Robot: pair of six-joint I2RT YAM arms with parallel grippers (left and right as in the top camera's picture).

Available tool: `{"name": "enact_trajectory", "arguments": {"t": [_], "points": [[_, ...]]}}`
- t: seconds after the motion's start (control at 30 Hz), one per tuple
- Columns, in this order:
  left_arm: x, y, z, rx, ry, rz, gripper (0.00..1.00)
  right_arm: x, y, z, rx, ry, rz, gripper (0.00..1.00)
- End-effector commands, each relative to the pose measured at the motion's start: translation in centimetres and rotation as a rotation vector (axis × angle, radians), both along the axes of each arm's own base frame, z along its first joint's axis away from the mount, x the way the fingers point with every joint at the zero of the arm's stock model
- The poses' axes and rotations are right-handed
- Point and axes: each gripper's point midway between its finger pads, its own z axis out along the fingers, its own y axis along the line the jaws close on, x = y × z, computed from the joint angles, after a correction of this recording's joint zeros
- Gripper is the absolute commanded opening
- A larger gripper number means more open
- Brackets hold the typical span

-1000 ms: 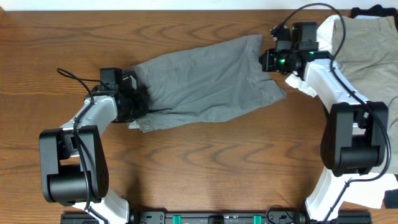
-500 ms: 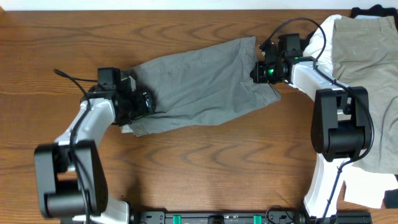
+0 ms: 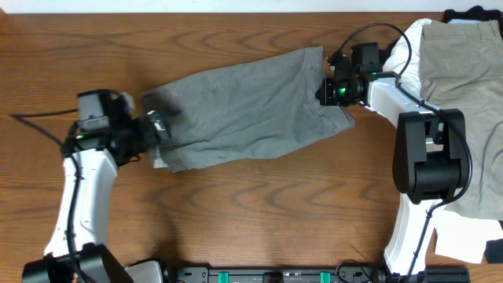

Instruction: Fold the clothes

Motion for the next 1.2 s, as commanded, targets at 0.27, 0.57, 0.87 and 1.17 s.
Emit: {"name": "enact_trajectory", "arguments": {"t": [0.27, 0.57, 0.87, 1.17], "points": [[-0.2, 1.2, -5.7, -0.110, 0.136, 0.030, 1.00, -0.6, 0.6, -1.4, -0.005, 0.031, 0.022, 0.01], [-0.1, 0.1, -8.8, -0.189, 0.189, -0.008, 1.00, -0.6, 0.6, -1.4, -0.005, 0.032, 0.023, 0.02], [1.1, -1.6, -9.7, -0.297, 0.152, -0.051, 1.00, -0.8, 0.6, -1.5, -0.006, 0.039, 0.023, 0.02], [1.9, -3.9, -9.4, -0.298, 0.126, -0.121, 0.62, -0.9, 0.6, -1.6, -0.010, 0.041, 0.031, 0.01]]}}
